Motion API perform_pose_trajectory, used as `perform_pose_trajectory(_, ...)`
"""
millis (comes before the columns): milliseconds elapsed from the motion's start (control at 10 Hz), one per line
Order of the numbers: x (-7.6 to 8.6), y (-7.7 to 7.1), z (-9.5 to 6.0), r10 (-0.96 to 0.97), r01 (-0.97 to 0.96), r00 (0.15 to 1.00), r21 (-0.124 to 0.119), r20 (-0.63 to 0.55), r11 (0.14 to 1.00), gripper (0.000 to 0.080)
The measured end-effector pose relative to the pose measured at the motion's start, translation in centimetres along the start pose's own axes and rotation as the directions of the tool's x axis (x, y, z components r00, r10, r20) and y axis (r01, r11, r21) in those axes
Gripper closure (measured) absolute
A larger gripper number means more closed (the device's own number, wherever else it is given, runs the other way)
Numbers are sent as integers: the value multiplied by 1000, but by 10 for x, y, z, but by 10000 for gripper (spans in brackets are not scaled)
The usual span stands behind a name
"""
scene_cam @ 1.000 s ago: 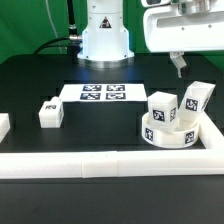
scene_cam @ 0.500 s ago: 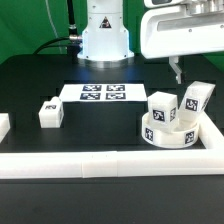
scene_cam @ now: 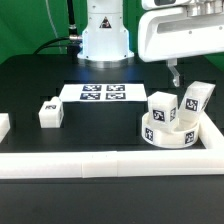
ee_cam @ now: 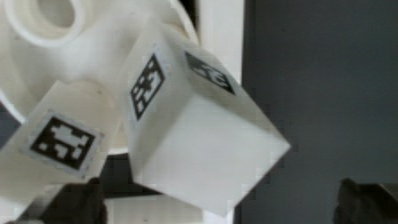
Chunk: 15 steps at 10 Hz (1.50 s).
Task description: Assemble stool
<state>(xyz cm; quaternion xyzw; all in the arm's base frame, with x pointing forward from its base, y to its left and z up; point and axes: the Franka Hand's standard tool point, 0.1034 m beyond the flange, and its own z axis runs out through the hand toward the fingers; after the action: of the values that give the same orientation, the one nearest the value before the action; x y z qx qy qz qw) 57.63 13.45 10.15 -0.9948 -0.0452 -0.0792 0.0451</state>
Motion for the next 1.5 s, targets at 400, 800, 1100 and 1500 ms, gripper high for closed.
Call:
perform_pose_trajectory(400, -1, 0, 1, -262, 262, 965, -20, 9, 965, 151)
perform_pose_trajectory(800, -1, 6, 1, -411, 411, 912, -24, 17, 911, 151)
perform_pose_trajectory(1100, -5, 7, 3, -393, 394, 918, -7, 55, 919, 151)
perform_pose_trajectory(1500, -14, 0, 4, -387, 388, 881, 50, 272, 920, 151)
